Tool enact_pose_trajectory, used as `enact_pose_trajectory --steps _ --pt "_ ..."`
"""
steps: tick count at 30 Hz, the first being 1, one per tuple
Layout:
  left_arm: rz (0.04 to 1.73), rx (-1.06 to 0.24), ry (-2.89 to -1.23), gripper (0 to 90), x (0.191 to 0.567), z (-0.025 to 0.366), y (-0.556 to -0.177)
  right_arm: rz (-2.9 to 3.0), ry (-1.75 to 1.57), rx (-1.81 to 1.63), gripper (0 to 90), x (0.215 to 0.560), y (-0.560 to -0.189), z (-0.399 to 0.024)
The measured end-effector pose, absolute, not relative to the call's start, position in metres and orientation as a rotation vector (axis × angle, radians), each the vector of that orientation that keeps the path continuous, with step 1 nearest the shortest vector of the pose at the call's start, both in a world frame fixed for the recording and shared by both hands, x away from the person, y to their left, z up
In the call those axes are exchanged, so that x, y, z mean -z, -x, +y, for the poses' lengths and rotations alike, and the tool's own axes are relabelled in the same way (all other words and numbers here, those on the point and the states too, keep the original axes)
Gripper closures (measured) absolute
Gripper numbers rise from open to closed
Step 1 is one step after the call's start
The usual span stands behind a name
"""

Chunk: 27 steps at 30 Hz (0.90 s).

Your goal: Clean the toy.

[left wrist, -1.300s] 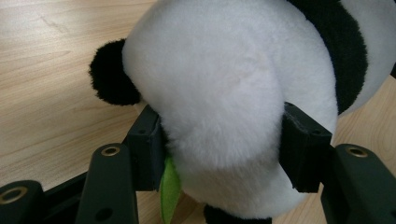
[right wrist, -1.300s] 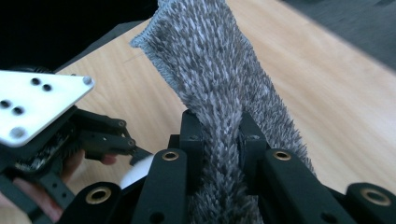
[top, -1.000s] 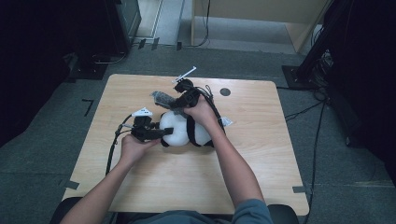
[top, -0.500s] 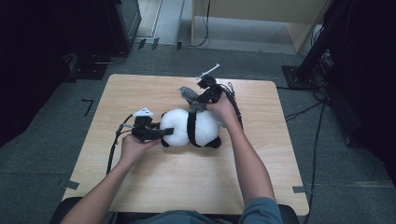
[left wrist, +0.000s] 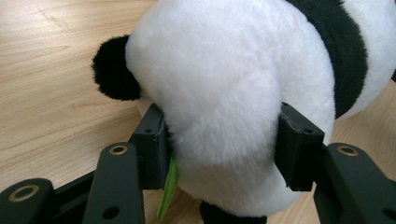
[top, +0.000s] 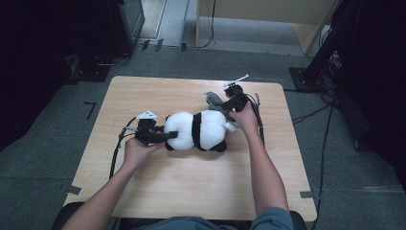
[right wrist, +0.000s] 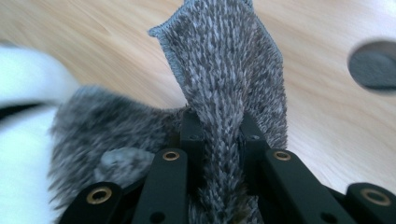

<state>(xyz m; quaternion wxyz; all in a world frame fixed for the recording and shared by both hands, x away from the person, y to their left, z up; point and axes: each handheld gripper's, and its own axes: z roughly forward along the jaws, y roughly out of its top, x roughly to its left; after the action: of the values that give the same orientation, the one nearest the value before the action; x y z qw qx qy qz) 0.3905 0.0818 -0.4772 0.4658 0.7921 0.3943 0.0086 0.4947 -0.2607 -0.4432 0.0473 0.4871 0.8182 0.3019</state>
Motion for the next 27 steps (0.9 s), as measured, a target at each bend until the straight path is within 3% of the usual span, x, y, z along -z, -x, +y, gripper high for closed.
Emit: enact_pose_trajectory --steps 5,11,21,27 --pt "0.964 -0.017 -1.946 45.4 0.477 0.082 -0.392 2.462 -1.512 -0.876 78.3 0.451 -0.489 -0.274" --pt "0.966 -0.017 -1.943 45.4 0.478 0.082 -0.392 2.412 -1.508 -0.901 78.4 0.437 -0.481 -0.284" --pt "0.974 -0.01 -1.936 45.2 0.478 0.082 -0.392 2.362 -1.453 -1.02 78.3 0.393 -0.469 -0.281" --pt "0.973 -0.024 -1.941 45.3 0.477 0.081 -0.392 2.415 -1.325 -0.994 78.3 0.362 -0.463 -0.25"
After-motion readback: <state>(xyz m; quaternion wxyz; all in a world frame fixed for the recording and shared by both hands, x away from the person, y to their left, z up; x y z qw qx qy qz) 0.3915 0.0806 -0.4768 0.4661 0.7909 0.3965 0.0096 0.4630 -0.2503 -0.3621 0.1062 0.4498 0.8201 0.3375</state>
